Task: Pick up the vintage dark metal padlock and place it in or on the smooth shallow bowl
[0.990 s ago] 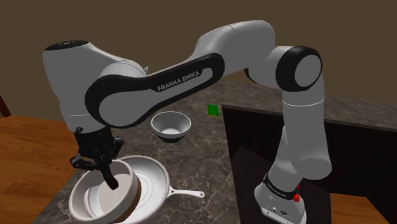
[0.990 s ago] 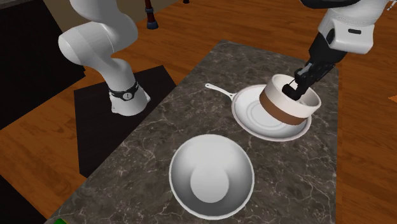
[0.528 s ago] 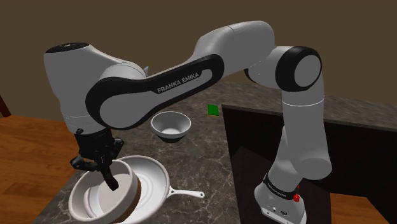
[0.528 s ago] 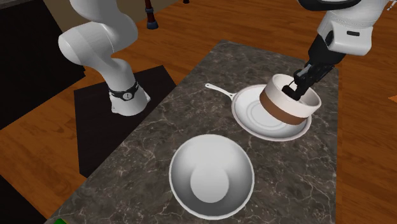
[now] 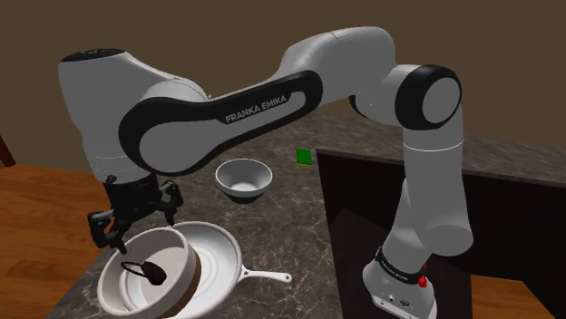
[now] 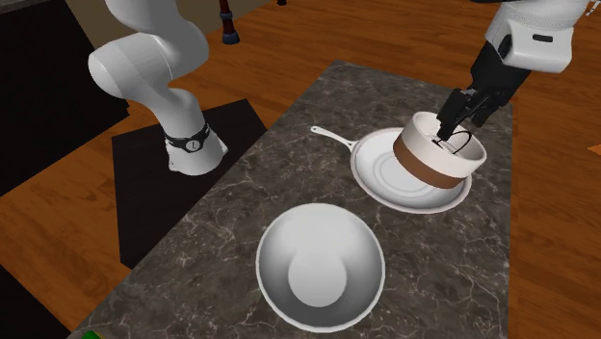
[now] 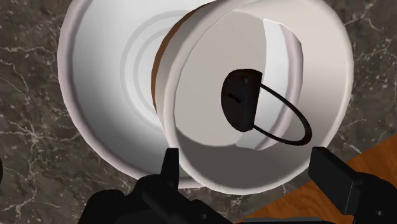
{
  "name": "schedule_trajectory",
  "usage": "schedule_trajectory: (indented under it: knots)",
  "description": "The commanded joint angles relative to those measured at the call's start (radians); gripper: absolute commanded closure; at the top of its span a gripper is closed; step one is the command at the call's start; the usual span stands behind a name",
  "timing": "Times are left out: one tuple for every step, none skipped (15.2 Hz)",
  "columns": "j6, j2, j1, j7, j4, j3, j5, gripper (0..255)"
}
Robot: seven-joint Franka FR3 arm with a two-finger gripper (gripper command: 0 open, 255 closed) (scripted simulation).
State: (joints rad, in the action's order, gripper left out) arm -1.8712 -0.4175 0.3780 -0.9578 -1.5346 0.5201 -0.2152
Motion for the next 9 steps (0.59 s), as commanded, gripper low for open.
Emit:
schedule_trajectory:
  knots:
    - [0.061,0.004,0.005,0.005,0.058,0.003,0.005,0]
    - [0.087,0.005,0.008,0.007,0.082,0.004,0.006,0]
    - [0.087,0.005,0.008,0.007,0.082,0.004,0.006,0]
    - [0.087,0.006,0.008,0.007,0.082,0.004,0.006,0]
    - [0.087,0.006,0.008,0.007,0.082,0.004,0.006,0]
    - [0.087,0.005,0.008,0.007,0.082,0.004,0.006,0]
    - [0.087,0.005,0.008,0.007,0.082,0.004,0.006,0]
    - [0.087,0.005,0.008,0.007,0.082,0.004,0.006,0]
    - [0.087,0.005,0.008,0.007,0.082,0.004,0.006,0]
